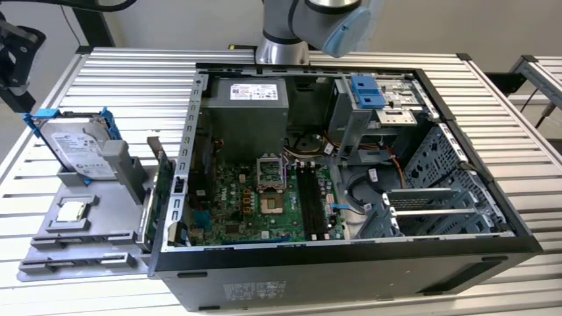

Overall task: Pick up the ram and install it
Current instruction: 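Reach for the ram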

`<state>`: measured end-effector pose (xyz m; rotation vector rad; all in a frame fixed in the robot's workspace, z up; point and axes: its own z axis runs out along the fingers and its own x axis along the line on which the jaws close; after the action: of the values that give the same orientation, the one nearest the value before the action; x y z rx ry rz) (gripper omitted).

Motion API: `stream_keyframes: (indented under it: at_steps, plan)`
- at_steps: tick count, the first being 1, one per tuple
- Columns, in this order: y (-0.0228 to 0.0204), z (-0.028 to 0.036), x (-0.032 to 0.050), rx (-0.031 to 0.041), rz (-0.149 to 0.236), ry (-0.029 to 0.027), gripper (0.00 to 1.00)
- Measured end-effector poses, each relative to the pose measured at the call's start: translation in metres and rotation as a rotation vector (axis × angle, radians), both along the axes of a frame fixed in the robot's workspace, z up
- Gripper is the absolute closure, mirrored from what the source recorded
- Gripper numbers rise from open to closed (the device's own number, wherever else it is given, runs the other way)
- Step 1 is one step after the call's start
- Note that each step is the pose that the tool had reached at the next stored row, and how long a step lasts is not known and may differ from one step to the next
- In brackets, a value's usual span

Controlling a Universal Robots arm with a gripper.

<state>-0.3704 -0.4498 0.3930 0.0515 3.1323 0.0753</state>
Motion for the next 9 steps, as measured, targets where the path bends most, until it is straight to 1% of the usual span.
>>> stream_keyframes:
  at_steps: [9]
  plan:
    - [-0.0225,0.0001,-0.0011,-0.0001,-0.007,0.0001,1.00]
